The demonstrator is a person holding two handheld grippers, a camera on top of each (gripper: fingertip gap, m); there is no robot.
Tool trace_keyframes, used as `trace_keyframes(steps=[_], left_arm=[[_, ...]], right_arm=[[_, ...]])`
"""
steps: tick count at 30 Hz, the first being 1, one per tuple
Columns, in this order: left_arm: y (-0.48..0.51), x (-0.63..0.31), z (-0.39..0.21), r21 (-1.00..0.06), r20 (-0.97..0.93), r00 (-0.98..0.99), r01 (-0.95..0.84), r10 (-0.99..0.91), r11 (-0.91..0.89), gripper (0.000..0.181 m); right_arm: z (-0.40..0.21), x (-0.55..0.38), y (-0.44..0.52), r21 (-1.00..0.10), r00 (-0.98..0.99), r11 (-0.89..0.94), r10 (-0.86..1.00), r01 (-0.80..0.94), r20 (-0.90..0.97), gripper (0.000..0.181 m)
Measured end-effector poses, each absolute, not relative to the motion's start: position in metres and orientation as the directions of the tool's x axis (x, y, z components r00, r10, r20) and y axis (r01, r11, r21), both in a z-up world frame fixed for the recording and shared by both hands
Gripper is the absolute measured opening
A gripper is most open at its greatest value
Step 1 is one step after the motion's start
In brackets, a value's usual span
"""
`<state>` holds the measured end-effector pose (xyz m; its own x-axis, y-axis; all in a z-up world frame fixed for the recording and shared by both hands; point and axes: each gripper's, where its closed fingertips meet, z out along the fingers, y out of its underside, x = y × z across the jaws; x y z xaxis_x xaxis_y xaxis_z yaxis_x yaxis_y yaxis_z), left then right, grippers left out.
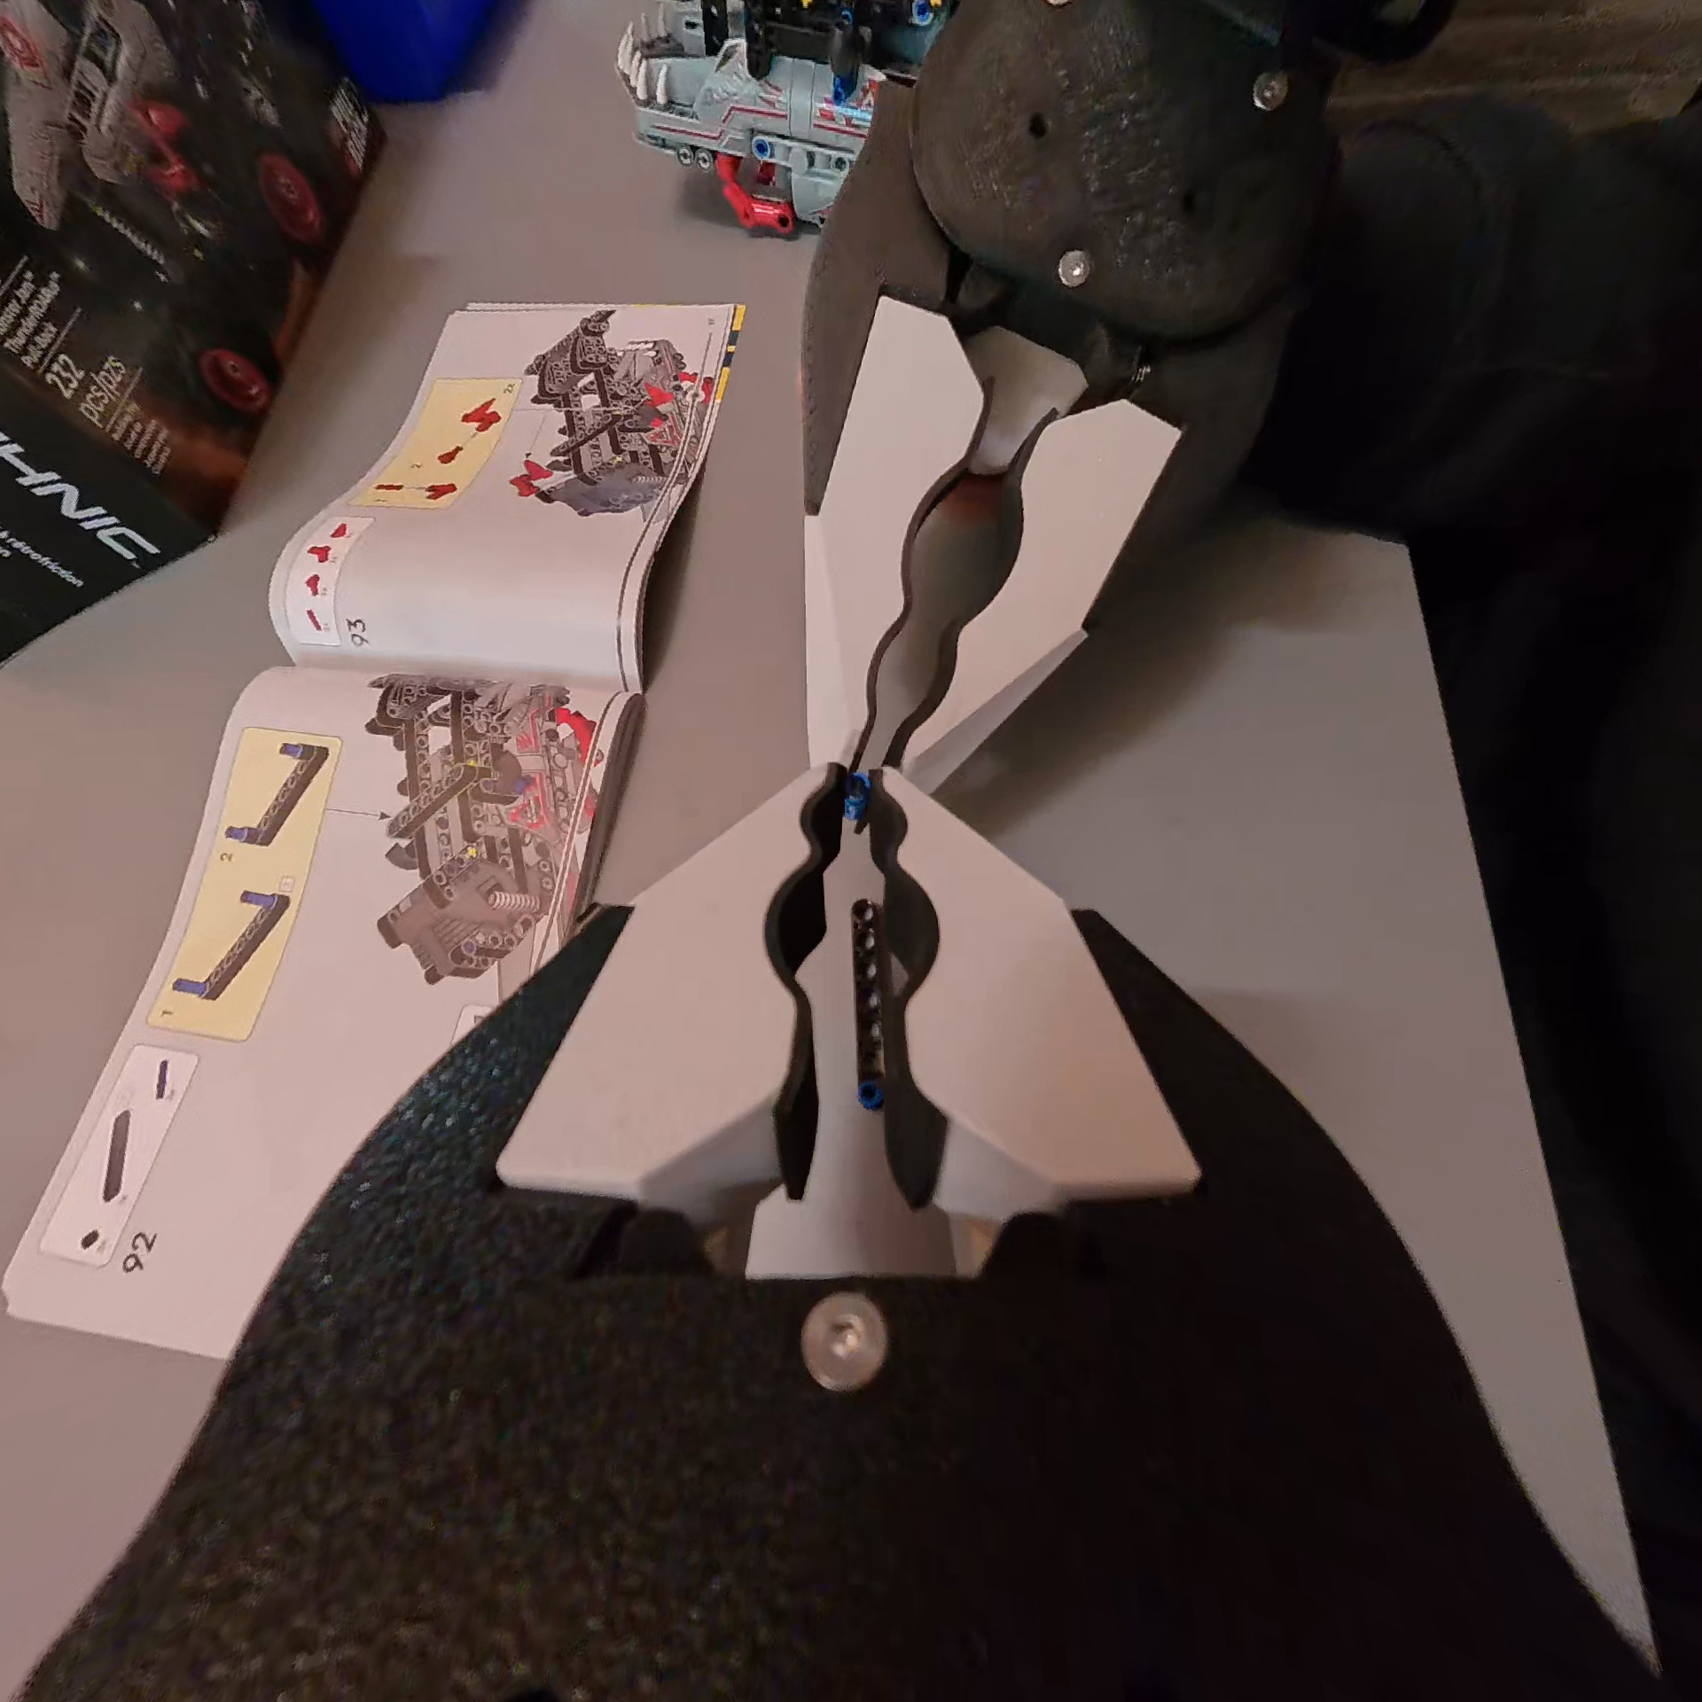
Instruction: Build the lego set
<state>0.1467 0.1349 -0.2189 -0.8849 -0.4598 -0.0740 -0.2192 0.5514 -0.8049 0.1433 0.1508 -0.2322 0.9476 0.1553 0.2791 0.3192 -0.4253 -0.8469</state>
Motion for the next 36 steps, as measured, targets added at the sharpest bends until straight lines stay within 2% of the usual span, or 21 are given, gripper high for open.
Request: trace_keyframes(steps=[7,12,17,20,30,36], left_arm=[[0.136,0.146,-0.226,-0.823,-0.054,-0.899,-0.207,-0.436,0.529,0.003],[0.139,0.144,-0.236,-0.8,-0.063,-0.924,-0.18,-0.378,0.573,0.002],[0.145,0.142,-0.244,-0.77,-0.07,-0.944,-0.155,-0.323,0.619,0.002],[0.149,0.145,-0.248,-0.769,-0.05,-0.947,-0.166,-0.318,0.617,0.002],[0.156,0.152,-0.252,-0.77,0.094,-0.936,-0.284,-0.34,0.571,0.002],[0.153,0.145,-0.251,-0.771,0.091,-0.95,-0.257,-0.298,0.583,0.002]], right_arm=[[-0.24,0.143,0.153,-0.863,0.965,-0.432,0.132,0.263,0.227,0.003],[-0.249,0.14,0.151,-0.844,0.968,-0.481,0.184,0.238,0.169,0.003],[-0.272,0.143,0.141,-0.769,0.968,-0.605,0.24,0.208,0.073,0.026],[-0.275,0.143,0.145,-0.759,0.959,-0.615,0.279,0.213,0.044,0.031],[-0.276,0.14,0.153,-0.758,0.922,-0.608,0.388,0.237,-0.022,0.03],[-0.276,0.139,0.157,-0.757,0.922,-0.603,0.388,0.253,-0.001,0.025]])
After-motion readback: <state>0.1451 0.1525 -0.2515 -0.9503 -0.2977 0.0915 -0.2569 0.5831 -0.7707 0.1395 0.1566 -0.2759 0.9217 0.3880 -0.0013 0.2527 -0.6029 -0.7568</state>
